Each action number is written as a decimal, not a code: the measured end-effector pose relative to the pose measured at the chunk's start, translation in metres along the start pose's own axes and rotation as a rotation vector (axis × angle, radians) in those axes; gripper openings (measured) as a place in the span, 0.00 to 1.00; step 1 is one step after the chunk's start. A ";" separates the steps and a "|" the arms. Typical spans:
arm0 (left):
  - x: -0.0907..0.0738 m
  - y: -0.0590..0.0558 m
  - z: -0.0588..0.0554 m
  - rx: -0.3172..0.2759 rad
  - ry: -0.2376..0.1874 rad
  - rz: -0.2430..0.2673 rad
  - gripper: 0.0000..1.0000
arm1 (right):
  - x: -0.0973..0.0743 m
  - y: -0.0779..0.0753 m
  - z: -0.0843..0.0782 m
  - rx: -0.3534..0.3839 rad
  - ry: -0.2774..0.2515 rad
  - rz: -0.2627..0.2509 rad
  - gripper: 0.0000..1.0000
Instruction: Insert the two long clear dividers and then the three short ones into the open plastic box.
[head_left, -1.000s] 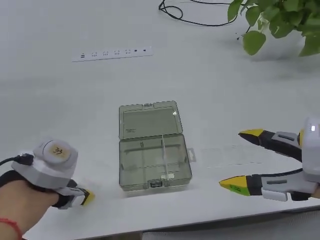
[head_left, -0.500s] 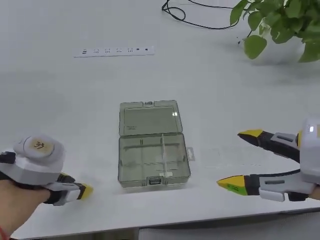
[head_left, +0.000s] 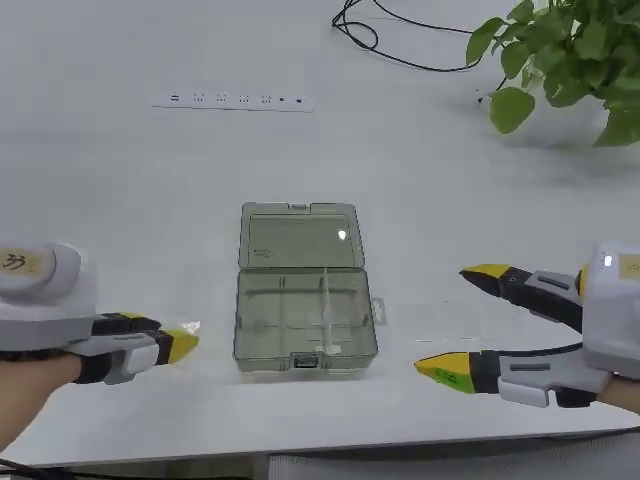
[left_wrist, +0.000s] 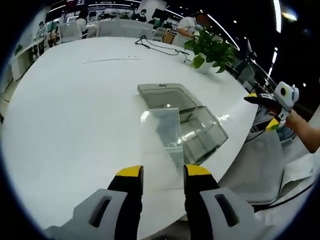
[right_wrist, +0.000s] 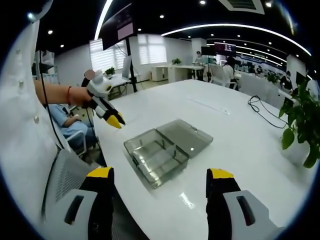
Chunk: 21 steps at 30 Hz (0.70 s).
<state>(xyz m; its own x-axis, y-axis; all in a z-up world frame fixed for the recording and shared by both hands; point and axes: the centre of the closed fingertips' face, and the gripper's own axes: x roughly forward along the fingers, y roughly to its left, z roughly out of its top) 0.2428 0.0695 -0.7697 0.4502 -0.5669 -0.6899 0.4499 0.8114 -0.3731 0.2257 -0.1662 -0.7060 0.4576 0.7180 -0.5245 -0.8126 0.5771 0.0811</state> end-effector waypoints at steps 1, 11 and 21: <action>0.000 -0.004 0.004 -0.011 -0.023 -0.017 0.30 | 0.001 0.001 0.003 0.008 -0.011 0.004 0.75; 0.001 -0.044 0.033 -0.073 -0.152 -0.151 0.30 | 0.038 0.030 0.052 0.110 -0.072 0.037 0.66; 0.003 -0.080 0.053 -0.055 -0.213 -0.235 0.30 | 0.067 0.038 0.088 0.327 -0.154 0.013 0.40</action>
<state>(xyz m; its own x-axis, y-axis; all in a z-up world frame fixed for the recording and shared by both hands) 0.2489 -0.0050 -0.7086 0.4928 -0.7523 -0.4373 0.5212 0.6576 -0.5439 0.2567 -0.0623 -0.6635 0.5172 0.7620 -0.3898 -0.6718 0.6436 0.3668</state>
